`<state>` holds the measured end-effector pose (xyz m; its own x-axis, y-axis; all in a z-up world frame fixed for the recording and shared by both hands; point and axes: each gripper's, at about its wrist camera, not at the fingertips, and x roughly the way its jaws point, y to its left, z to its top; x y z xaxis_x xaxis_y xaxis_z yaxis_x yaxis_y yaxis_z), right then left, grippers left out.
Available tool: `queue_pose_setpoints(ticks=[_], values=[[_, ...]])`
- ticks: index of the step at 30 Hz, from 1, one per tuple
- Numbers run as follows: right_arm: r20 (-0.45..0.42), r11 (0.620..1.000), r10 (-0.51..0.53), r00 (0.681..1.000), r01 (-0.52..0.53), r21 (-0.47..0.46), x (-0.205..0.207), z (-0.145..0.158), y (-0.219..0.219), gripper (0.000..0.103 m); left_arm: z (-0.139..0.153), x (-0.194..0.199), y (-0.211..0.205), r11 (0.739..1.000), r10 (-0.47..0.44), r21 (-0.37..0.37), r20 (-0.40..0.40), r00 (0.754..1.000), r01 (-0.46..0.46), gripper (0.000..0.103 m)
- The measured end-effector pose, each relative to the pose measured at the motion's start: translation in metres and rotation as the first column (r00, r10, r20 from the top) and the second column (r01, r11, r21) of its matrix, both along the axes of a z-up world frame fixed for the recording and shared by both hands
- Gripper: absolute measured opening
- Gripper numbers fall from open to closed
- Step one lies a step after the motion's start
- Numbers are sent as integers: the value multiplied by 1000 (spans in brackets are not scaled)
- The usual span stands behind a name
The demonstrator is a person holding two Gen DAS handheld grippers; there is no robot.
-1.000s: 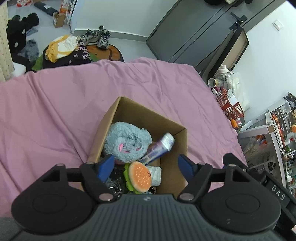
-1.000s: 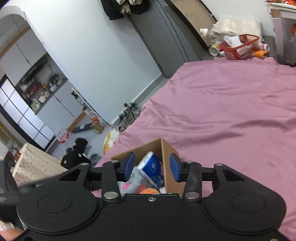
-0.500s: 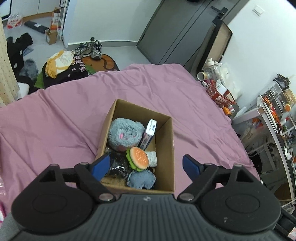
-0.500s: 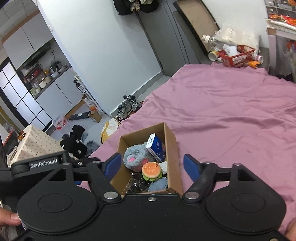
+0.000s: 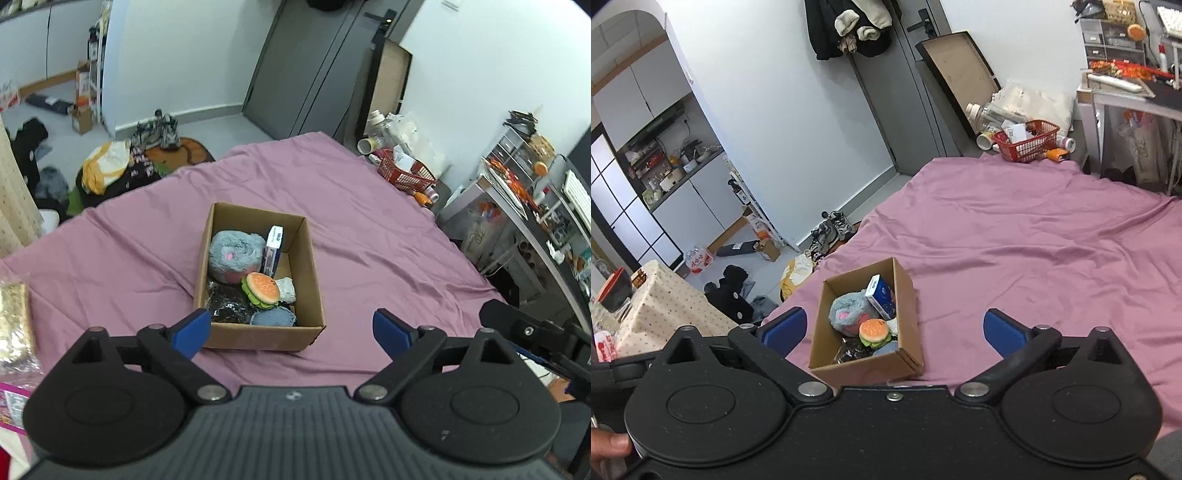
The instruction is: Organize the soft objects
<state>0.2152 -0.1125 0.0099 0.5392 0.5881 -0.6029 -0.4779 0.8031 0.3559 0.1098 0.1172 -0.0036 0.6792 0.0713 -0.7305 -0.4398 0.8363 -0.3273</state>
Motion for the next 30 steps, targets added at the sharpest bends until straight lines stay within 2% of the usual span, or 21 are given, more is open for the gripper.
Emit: queue_pose_setpoints(ticks=[11,14,20,26,30], values=[[69,1000,23,997,-22,-15,-46,30,-24,103,30,-41,-35,996,-39,82,33,999,36,94],[73,1000,19,997,-18,-9,-60,34,-30,103,38,-51,-40,996,-42,74,33,999,39,94],[101,1000,21,995,-20,-13,-85,39,-39,103,58,-75,-54,992,-38,125,66,997,29,94],[112,1000,-22,993,22,-2,-106,42,-57,103,67,-97,-69,985,-47,171,86,995,32,94],[129,998,-50,990,54,-30,-116,44,-63,103,71,-111,-78,980,-55,195,95,994,36,94]])
